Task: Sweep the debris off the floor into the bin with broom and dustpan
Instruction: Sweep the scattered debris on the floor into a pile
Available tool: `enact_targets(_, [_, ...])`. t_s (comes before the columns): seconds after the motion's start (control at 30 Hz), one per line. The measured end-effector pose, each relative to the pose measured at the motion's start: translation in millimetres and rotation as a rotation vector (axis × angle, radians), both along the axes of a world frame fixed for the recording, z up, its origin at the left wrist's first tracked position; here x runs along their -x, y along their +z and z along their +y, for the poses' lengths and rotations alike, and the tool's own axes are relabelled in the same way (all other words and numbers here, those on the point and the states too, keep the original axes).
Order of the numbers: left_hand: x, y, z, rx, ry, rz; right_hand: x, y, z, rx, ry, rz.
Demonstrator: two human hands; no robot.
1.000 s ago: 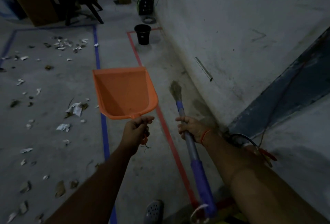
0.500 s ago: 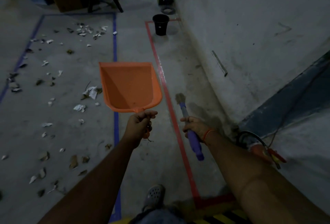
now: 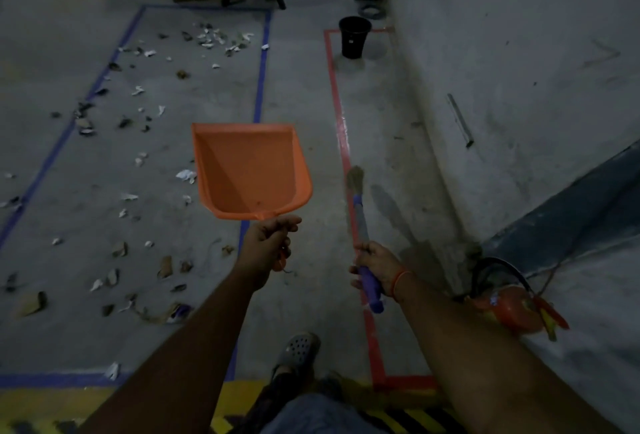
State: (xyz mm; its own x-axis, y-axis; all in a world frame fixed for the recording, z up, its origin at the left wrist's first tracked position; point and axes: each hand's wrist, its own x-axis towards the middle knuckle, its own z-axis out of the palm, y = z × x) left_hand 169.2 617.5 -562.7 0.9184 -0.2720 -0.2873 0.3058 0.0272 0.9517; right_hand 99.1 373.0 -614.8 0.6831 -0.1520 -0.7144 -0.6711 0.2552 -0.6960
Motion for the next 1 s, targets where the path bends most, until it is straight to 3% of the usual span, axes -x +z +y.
enact_targets(0.6, [75.5, -6.9, 92.2, -0.064, 0.206, 0.090, 14.3, -25.9, 44.8, 0.176, 0.325, -0.008])
enact_targets(1.0, [108.7, -21.9, 202.3, -0.166, 0.370, 0.126, 27.9, -43.8, 137.4, 0.052, 0.416, 0.308])
